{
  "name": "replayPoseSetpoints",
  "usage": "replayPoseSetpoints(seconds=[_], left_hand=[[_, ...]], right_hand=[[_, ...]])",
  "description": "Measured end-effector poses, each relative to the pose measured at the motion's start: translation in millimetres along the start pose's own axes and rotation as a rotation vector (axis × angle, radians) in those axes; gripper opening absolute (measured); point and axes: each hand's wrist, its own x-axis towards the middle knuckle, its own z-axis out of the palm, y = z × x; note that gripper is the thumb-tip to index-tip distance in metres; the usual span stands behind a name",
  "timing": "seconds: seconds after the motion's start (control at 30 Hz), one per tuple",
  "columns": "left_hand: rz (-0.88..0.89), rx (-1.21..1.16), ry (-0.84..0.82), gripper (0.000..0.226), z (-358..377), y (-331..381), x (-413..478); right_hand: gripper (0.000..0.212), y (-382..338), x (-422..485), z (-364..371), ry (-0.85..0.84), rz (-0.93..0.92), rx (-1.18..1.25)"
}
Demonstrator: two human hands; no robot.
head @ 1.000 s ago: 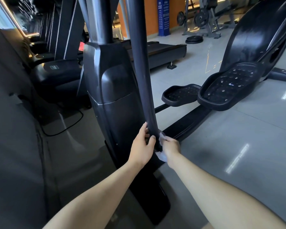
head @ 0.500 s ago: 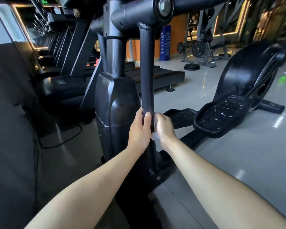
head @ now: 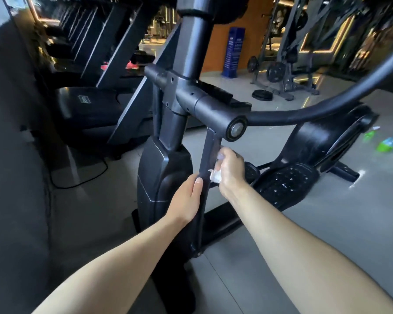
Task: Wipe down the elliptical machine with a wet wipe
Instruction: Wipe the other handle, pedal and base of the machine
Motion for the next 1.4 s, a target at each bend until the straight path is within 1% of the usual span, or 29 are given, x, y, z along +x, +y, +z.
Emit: replayPoseSetpoints(seconds=[0.07, 0.13, 0.23, 0.33, 0.4, 0.5, 0.6, 0.63, 0.7, 0.73, 0.87, 0.93, 1.03, 1.1, 1.13, 1.17, 1.2, 1.27, 1.3, 1.37, 1.4], left_hand=[[0.111, -0.028, 0.09, 0.037, -10, 37, 14], [0.16, -0.075, 0.15, 0.033, -16, 72, 24], [0.105, -0.074, 0.194, 0.036, -22, 102, 23], [0.042, -0.038, 0.155, 0.044, -26, 115, 14], [-0.025, -0.015, 0.109, 0.044, -32, 123, 13], [-0.067, -0.018, 0.043, 0.048, -43, 135, 11], [-0.113, -0.097, 0.0, 0.057, -49, 140, 9], [-0.137, -0.134, 0.003, 0.054, -48, 142, 8], [-0.183, -0.198, 0.035, 0.024, -49, 144, 5], [-0.212, -0.212, 0.038, 0.015, -51, 143, 4], [-0.273, -0.3, 0.027, 0.006, -66, 147, 9], [-0.325, -0.31, 0.081, 0.006, -69, 149, 15], [-0.458, -0.345, 0.299, 0.012, -53, 157, 23], [-0.584, -0.445, 0.438, 0.011, -39, 171, 28], [-0.622, -0.475, 0.482, 0.011, -33, 174, 31], [-0.643, -0.459, 0.485, 0.011, -32, 176, 35], [-0.657, -0.409, 0.456, 0.01, -34, 177, 39], [-0.649, -0.248, 0.348, 0.013, -47, 176, 48], [-0.622, -0.177, 0.268, 0.013, -56, 176, 50], [-0.531, -0.057, 0.106, 0.01, -76, 179, 50], [-0.479, -0.013, 0.064, 0.009, -86, 182, 48]], right_hand=[[0.037, -19, -5, 3, 0.027, 0.04, 0.046], [0.037, -26, -14, 1, 0.016, 0.099, 0.029], [0.033, -33, -26, 0, -0.025, 0.141, -0.09], [0.033, -57, -35, 5, -0.027, 0.219, -0.103], [0.027, -69, -39, 3, -0.027, 0.287, -0.072], [0.023, -68, -40, -9, -0.037, 0.28, -0.132], [0.01, -66, -49, -17, -0.057, 0.282, -0.146], [0.008, -67, -51, -16, -0.059, 0.289, -0.151], [0.012, -68, -56, -11, -0.085, 0.308, -0.154], [0.017, -68, -57, -8, -0.095, 0.315, -0.147], [0.018, -77, -64, 0, -0.165, 0.252, -0.194], [0.013, -81, -62, 2, -0.154, 0.235, -0.271], [0.014, -85, -55, 4, -0.069, 0.235, -0.373], [0.011, -92, -54, 5, -0.028, 0.293, -0.365], [0.011, -97, -54, 5, -0.027, 0.339, -0.325], [0.014, -101, -55, 4, -0.029, 0.376, -0.283], [0.018, -104, -55, 3, -0.021, 0.399, -0.264], [0.023, -111, -52, -2, 0.045, 0.355, -0.36], [0.02, -117, -52, -5, 0.115, 0.304, -0.401], [0.013, -131, -54, -8, 0.257, 0.194, -0.388], [0.009, -139, -56, -8, 0.286, 0.125, -0.39]])
